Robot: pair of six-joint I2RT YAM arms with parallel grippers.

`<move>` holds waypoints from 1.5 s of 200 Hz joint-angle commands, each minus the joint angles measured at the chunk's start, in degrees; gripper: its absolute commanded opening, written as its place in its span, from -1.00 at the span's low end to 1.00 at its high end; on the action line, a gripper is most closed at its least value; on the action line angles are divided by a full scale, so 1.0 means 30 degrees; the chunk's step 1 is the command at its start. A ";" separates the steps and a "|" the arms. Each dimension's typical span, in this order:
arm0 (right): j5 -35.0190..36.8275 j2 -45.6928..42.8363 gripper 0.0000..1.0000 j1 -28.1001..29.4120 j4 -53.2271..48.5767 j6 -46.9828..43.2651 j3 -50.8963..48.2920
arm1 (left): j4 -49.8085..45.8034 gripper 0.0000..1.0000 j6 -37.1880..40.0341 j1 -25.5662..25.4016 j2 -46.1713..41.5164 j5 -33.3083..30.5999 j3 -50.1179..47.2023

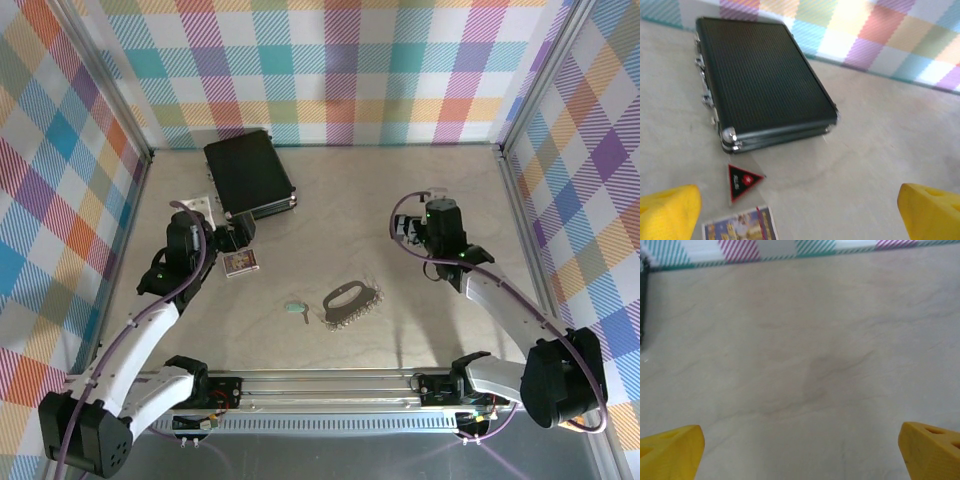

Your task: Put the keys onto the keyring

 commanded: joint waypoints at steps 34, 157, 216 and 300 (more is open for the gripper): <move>-0.0982 -0.0601 0.98 0.3273 -0.6259 0.2078 0.1494 | -0.7388 0.99 -0.0450 -0.1788 -0.0501 0.2912 0.1213; -0.5467 -0.4297 0.98 0.5590 -0.9062 0.5452 -0.1405 | -0.6245 0.85 -0.0455 -1.1029 0.0667 0.5519 -0.0172; -0.6049 -0.5662 0.98 0.6209 -0.8645 0.6257 -0.2758 | -0.5346 0.60 -0.0022 -1.2888 0.3544 0.4860 -0.0198; -0.6917 -0.7178 0.98 0.6731 -0.7320 0.7245 -0.5243 | -0.4485 0.12 0.1072 -1.4191 0.7829 0.3458 0.0893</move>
